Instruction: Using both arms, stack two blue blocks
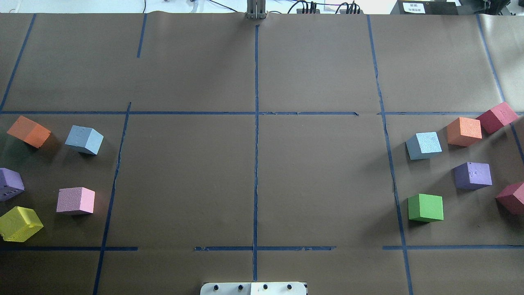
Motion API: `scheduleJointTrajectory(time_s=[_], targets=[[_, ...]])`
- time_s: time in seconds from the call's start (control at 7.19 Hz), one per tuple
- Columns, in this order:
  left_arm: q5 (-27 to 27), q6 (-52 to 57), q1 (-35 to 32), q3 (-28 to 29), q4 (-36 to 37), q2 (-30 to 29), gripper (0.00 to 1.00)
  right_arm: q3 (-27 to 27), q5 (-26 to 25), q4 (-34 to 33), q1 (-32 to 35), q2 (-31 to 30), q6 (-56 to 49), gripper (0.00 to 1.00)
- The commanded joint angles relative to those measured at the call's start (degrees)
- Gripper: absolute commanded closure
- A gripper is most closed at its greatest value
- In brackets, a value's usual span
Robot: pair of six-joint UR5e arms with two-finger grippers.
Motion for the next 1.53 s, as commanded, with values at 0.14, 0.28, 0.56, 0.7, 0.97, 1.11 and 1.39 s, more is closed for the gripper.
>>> scheduleJointTrajectory(time_s=[0.14, 0.28, 0.56, 0.7, 0.97, 1.11, 1.39], targets=[[0.0, 0.0, 0.0, 0.0, 0.1, 0.0, 0.00, -0.6, -1.1, 20.0, -11.4, 5.6, 31.5, 0.00], [-0.1, 0.0, 0.0, 0.0, 0.1, 0.1, 0.00, -0.6, -5.4, 21.0, -16.4, 7.7, 39.9, 0.00], [-0.1, 0.0, 0.0, -0.2, 0.2, 0.1, 0.00, -1.1, -12.4, 21.0, -23.3, 9.2, 45.3, 0.00], [-0.1, 0.0, 0.0, -0.3, 0.2, 0.1, 0.00, -1.3, -12.9, 21.0, -25.8, 10.7, 48.5, 0.00], [-0.1, -0.1, 0.0, -0.4, 0.2, 0.1, 0.00, -1.9, -17.5, 21.0, -30.6, 12.1, 51.8, 0.00], [-0.1, 0.0, 0.0, -0.4, 0.2, 0.1, 0.00, -2.6, -17.5, 21.4, -31.1, 12.1, 51.8, 0.00], [-0.1, 0.0, 0.0, -0.4, 0.2, 0.1, 0.00, -4.0, -17.7, 21.5, -31.9, 12.1, 51.4, 0.00]])
